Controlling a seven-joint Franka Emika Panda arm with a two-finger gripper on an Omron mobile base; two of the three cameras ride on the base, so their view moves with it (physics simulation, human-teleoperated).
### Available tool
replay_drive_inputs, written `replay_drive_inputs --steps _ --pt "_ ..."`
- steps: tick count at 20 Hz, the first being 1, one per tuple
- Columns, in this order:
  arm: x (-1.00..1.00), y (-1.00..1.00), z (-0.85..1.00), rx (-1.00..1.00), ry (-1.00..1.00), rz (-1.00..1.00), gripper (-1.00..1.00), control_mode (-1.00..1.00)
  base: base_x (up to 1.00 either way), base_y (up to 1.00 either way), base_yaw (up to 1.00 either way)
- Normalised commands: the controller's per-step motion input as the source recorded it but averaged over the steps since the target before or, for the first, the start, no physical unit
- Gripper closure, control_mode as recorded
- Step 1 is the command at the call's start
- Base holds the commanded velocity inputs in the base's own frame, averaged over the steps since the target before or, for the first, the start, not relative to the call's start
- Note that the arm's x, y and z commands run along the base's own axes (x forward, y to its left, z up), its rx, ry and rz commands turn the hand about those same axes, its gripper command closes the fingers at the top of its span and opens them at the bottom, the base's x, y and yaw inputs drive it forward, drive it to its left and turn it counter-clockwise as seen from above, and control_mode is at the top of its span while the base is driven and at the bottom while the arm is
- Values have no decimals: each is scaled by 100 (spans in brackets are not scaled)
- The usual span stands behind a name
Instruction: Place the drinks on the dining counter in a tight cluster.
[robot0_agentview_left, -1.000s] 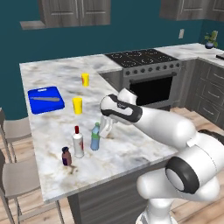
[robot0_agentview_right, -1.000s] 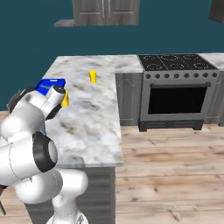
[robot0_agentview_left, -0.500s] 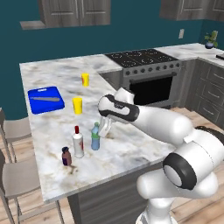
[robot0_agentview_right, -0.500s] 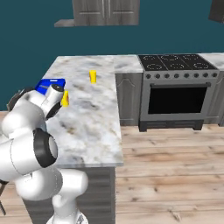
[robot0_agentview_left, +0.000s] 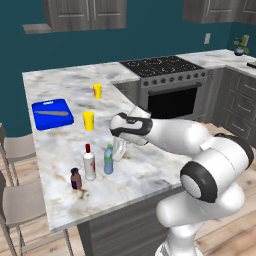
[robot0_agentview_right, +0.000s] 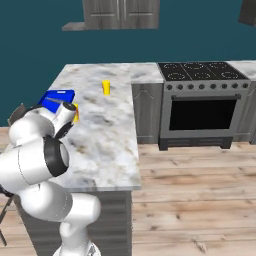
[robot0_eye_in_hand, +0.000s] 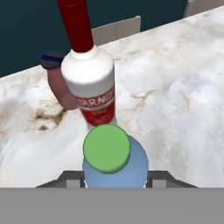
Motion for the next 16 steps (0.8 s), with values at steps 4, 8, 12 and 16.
replay_drive_inputs --steps 4,8,12,16 --pt "16 8 -21 0 -1 3 100 -100 0 0 0" --pt "7 19 -8 0 -2 1 100 -100 0 0 0" --pt "7 13 -1 0 -3 1 100 -100 0 0 0" --pt "4 0 -3 -1 -3 0 100 -100 0 0 0"
